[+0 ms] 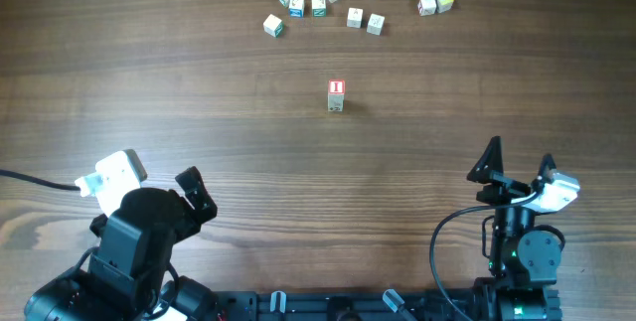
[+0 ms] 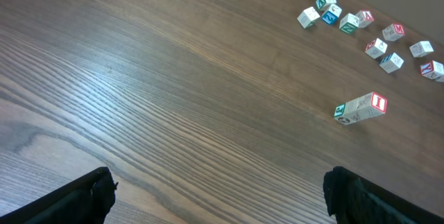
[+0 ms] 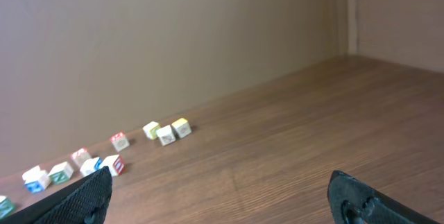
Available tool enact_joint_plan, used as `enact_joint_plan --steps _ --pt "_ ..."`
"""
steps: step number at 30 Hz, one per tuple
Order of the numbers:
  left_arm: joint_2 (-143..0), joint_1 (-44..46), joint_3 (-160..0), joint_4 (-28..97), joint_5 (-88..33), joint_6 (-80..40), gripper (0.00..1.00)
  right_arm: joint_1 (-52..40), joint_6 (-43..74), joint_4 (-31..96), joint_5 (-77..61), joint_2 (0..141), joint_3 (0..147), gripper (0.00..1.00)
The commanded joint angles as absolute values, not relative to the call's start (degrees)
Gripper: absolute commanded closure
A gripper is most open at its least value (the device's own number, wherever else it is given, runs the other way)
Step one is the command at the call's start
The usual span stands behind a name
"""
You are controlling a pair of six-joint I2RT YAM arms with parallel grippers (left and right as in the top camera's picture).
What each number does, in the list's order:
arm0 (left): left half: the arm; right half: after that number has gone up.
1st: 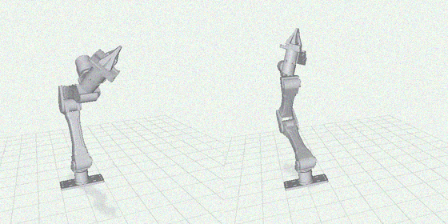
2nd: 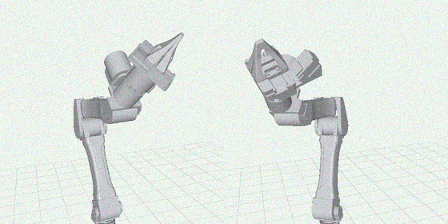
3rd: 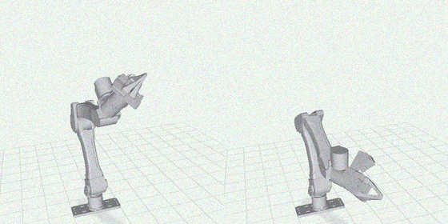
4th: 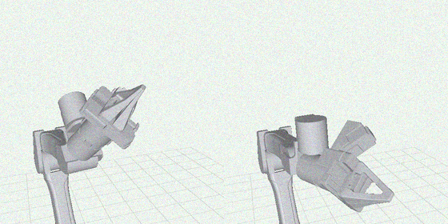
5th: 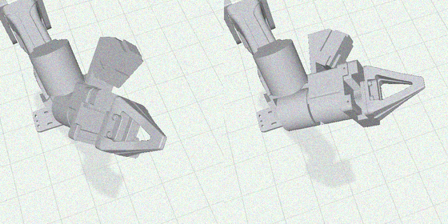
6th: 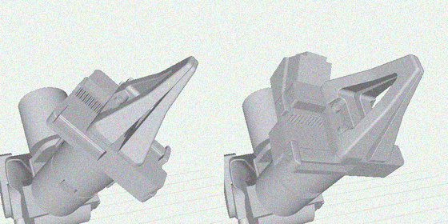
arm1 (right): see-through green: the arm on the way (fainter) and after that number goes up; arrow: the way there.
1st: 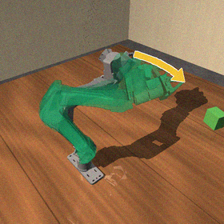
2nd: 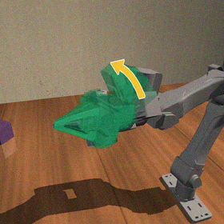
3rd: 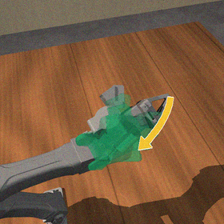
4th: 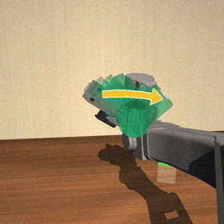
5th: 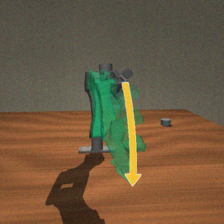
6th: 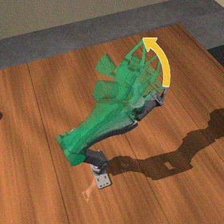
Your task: Form a tower
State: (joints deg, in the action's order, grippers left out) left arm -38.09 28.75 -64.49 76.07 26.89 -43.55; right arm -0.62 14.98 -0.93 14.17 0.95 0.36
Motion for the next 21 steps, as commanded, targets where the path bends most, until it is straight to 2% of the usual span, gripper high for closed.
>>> enact_joint_plan --steps 1,15,21 --pt "-38.0 28.6 -64.4 75.9 26.8 -42.4 0.0 1.1 13.4 -0.8 9.9 0.2 0.3 0.0" --pt "-38.0 28.6 -64.4 75.9 26.8 -42.4 0.0 3.9 8.8 -0.5 4.2 0.2 0.3 0.0" --pt "-38.0 28.6 -64.4 75.9 26.8 -42.4 0.0 4.0 3.0 -0.3 1.1 0.2 0.3 0.0"
